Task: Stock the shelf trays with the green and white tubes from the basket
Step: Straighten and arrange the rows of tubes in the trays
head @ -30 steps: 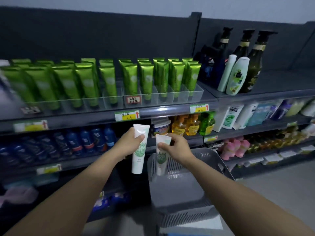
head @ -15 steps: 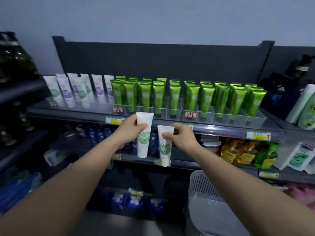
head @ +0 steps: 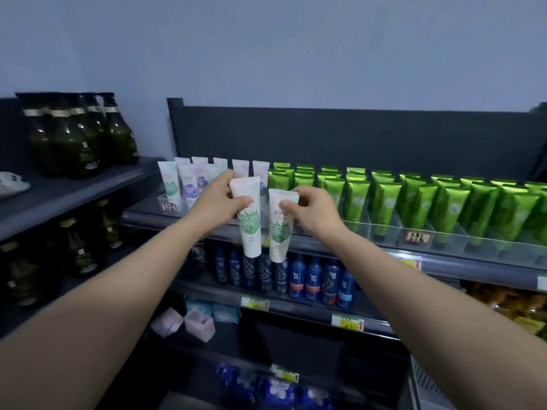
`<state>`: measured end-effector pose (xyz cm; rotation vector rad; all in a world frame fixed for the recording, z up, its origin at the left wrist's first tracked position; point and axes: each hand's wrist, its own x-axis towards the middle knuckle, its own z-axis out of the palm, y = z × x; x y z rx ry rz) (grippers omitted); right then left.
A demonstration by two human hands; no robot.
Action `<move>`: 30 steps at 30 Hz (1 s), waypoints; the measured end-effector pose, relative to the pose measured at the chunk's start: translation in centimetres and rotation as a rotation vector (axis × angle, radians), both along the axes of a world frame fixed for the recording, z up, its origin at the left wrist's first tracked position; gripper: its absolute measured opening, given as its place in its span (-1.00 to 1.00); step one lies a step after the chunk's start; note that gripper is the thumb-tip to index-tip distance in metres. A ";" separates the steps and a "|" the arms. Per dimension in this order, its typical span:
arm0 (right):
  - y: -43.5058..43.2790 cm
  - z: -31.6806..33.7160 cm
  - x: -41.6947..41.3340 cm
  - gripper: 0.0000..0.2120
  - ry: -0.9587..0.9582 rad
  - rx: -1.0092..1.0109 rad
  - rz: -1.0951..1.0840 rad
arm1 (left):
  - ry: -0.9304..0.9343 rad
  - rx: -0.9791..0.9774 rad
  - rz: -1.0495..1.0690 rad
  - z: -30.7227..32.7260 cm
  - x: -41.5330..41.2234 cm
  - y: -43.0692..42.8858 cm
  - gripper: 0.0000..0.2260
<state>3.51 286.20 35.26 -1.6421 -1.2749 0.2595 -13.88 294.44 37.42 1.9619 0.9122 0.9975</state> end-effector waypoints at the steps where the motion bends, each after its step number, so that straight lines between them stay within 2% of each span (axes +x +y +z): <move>1: 0.8 0.5 -0.5 -0.80 0.001 0.021 -0.009 | -0.004 0.007 0.003 0.5 -0.5 0.8 -0.77; 4: 2.6 1.8 -1.8 -0.87 -0.021 0.090 -0.054 | -0.010 0.034 0.003 1.9 -1.8 3.3 -0.78; 7: 4.1 2.9 -2.8 -0.74 -0.044 0.127 -0.112 | -0.013 0.078 0.022 3.0 -2.5 5.2 -0.80; 11: 6.1 4.2 -3.0 -0.84 -0.087 0.143 -0.152 | -0.020 0.136 0.041 4.1 -2.2 7.2 -0.78; 17: 9.5 5.3 -1.7 -0.85 -0.104 0.156 -0.192 | -0.015 0.198 0.071 4.7 -0.1 10.5 -0.78; 22: 13.0 5.2 -0.3 -0.90 -0.179 0.122 -0.165 | 0.084 0.276 0.102 4.5 1.8 13.3 -0.76; 30: 16.8 4.4 0.5 -0.94 -0.344 -0.058 -0.125 | 0.304 0.327 0.072 3.6 3.6 16.9 -0.80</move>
